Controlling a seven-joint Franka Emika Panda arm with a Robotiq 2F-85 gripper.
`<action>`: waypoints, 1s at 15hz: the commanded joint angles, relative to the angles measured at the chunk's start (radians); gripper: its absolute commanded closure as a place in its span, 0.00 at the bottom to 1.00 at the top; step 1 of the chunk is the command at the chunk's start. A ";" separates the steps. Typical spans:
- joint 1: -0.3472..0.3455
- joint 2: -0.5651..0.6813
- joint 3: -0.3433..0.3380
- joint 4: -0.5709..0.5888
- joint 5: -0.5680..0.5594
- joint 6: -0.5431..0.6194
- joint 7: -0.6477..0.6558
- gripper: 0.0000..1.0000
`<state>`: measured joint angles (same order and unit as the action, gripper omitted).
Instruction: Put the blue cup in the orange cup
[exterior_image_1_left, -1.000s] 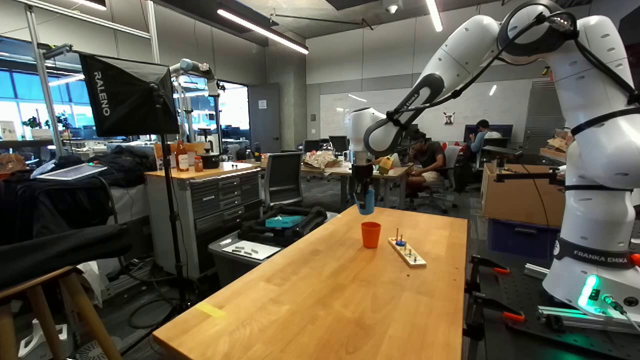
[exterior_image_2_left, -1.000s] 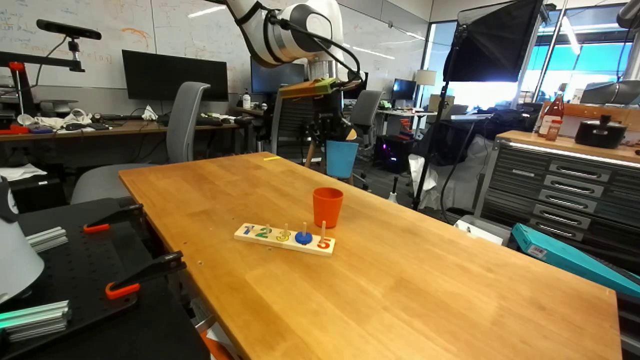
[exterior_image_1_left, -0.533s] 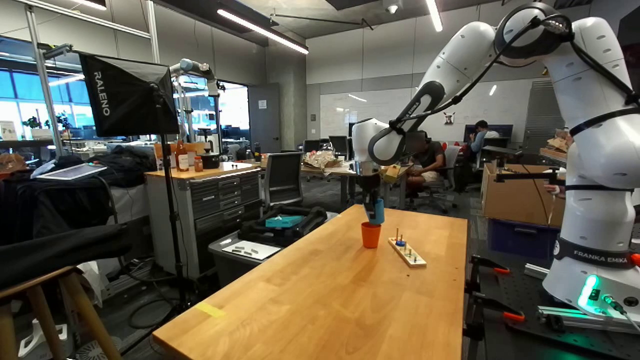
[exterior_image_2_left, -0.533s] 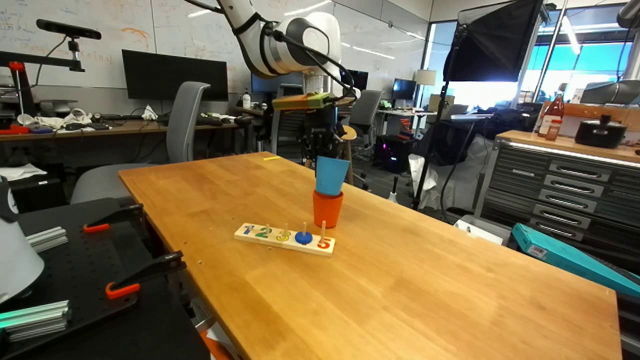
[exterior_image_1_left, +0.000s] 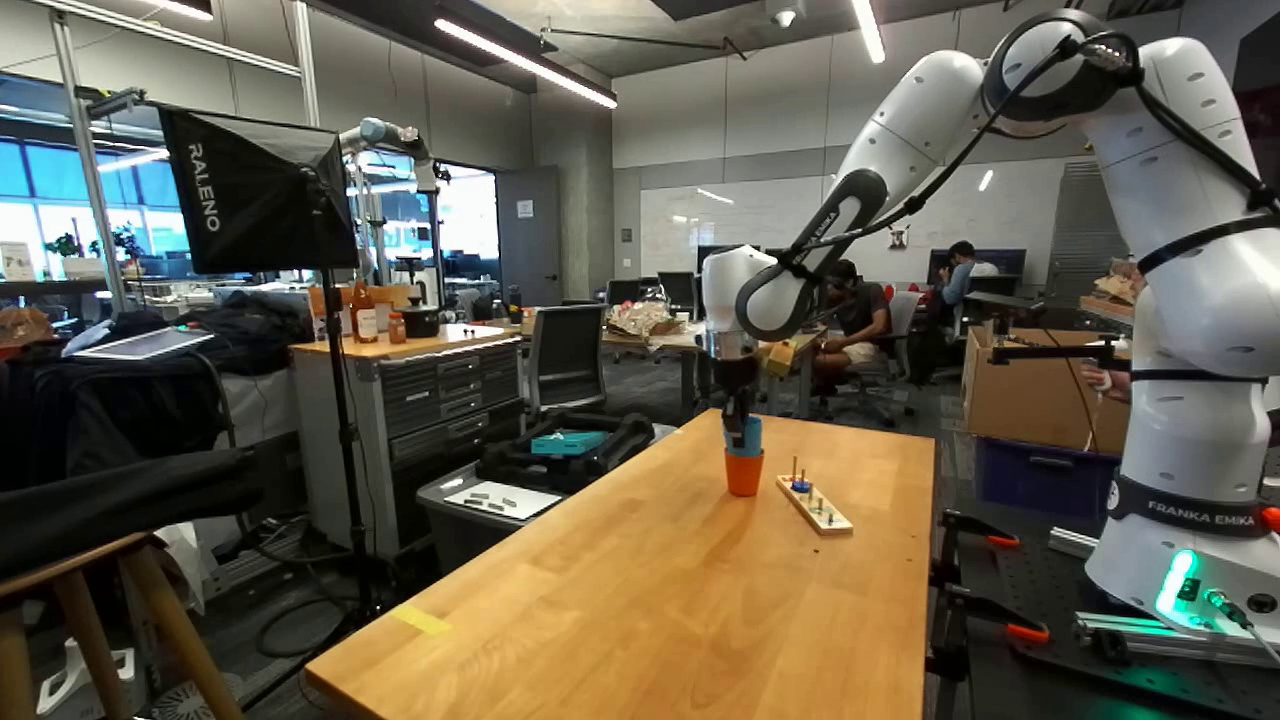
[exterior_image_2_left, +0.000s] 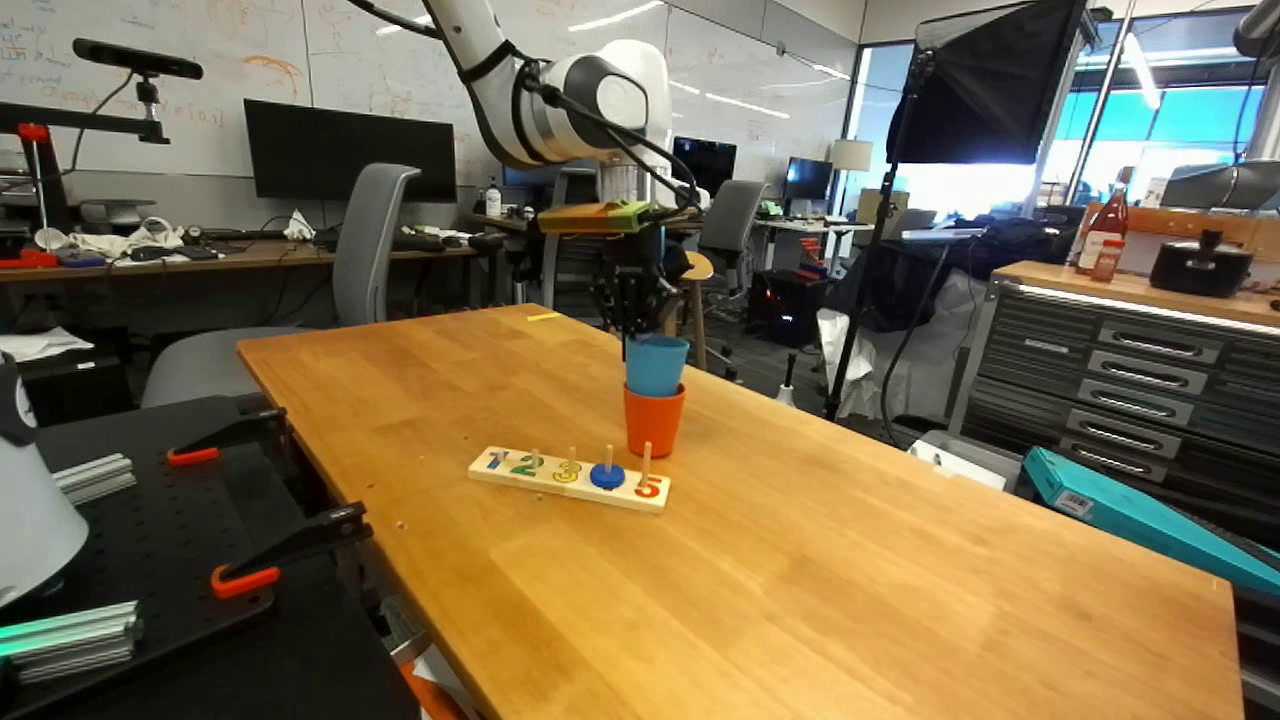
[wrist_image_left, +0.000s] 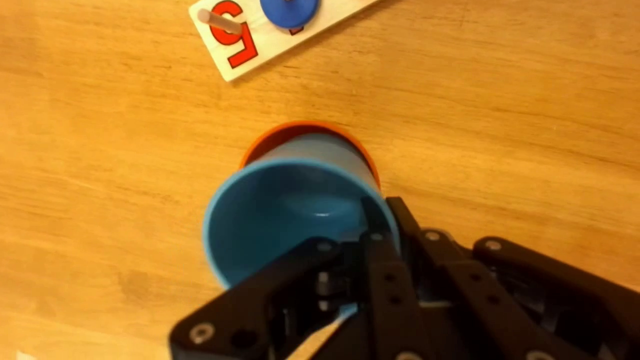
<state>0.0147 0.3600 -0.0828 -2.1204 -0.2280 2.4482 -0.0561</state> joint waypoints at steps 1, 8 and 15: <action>-0.020 0.016 0.013 0.005 0.016 0.047 -0.003 0.66; -0.052 -0.014 0.059 0.033 0.126 0.038 -0.065 0.26; -0.062 -0.071 0.101 0.075 0.227 0.010 -0.140 0.00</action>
<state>-0.0275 0.3241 -0.0032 -2.0680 -0.0364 2.4940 -0.1495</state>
